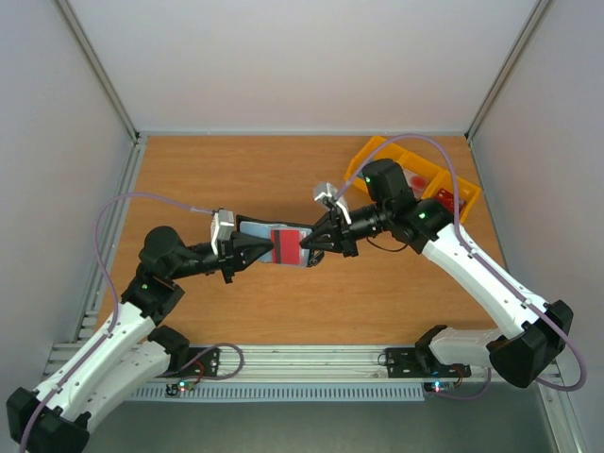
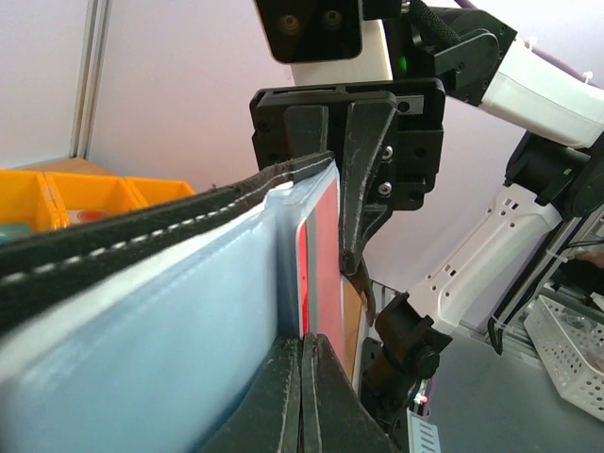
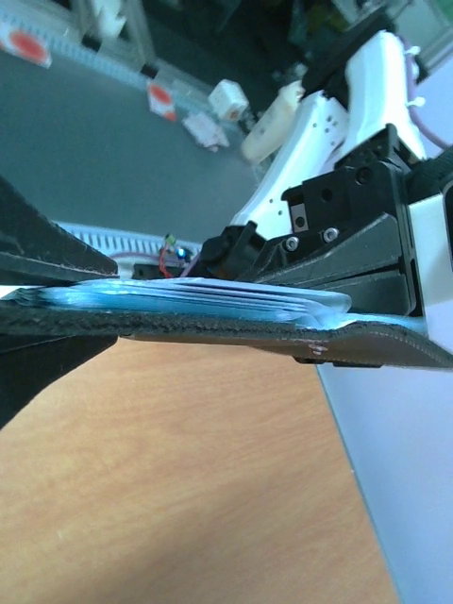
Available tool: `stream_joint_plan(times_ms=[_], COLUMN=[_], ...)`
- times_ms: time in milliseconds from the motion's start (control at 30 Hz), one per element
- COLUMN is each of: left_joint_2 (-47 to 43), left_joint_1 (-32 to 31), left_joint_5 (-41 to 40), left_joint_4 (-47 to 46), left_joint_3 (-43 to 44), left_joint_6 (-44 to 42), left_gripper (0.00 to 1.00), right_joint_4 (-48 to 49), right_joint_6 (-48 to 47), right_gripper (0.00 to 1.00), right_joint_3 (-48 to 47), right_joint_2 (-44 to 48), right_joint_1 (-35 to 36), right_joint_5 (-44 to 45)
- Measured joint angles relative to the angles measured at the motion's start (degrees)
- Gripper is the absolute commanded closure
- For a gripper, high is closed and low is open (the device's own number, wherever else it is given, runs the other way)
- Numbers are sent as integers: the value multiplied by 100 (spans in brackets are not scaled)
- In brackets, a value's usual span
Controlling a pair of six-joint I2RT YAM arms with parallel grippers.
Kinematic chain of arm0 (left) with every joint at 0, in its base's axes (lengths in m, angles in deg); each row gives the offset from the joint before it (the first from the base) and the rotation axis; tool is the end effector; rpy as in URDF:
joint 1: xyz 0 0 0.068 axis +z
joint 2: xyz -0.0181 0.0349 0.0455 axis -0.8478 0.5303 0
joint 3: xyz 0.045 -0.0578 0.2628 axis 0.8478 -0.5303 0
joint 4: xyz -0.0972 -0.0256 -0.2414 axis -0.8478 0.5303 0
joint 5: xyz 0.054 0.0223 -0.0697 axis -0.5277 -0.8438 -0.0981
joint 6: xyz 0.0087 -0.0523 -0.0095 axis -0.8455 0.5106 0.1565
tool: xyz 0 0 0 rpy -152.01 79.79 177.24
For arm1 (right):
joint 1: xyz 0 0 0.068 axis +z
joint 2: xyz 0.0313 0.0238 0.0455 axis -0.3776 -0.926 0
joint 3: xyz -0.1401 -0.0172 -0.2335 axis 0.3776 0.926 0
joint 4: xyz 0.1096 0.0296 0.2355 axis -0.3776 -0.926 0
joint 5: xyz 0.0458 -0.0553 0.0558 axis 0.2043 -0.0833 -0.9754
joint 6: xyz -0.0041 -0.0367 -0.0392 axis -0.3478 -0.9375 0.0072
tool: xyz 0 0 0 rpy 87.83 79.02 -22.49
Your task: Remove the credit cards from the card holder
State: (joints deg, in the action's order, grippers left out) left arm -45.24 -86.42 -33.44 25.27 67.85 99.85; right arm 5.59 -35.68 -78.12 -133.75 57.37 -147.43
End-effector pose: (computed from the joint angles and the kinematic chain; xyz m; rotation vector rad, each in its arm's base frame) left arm 0.1319 -0.1014 0.3139 0.8169 1.4684 -1.2784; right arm 0.1911 0.1720 0.3665 -1.6185 1.2616 1.1049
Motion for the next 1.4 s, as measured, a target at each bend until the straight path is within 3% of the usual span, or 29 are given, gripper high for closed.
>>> stream_joint_plan(times_ms=[733,800,900,1133,1267,1400], left_joint_2=[-24,-9,22,118,162,166], left_joint_1=[15,7,-57,-310,-409,-433], left_joint_5=[227,289,267,166,81,37], left_joint_4=[289,175,61,-2,-52,-90], left_joint_3=[-2,-22,-90,-177,-177,-177], left_joint_6=[-525,-516,-479,-393,-389,-393], left_gripper=[100,93,74,59,64,86], right_joint_4=[-1027,-1019,-951,-699,-581,-551], right_joint_6=[-527,-505,-426,-216,-144,-116], right_gripper=[99,99,99,99,99,99], right_joint_3=[-184,-186,-186,-221,-240,-245], right_joint_2=[120,103,81,81,81,81], right_joint_1=[-284,-284,-284,-295,-264,-254], right_joint_5=[-72,-160,-260,-328,-323,-330])
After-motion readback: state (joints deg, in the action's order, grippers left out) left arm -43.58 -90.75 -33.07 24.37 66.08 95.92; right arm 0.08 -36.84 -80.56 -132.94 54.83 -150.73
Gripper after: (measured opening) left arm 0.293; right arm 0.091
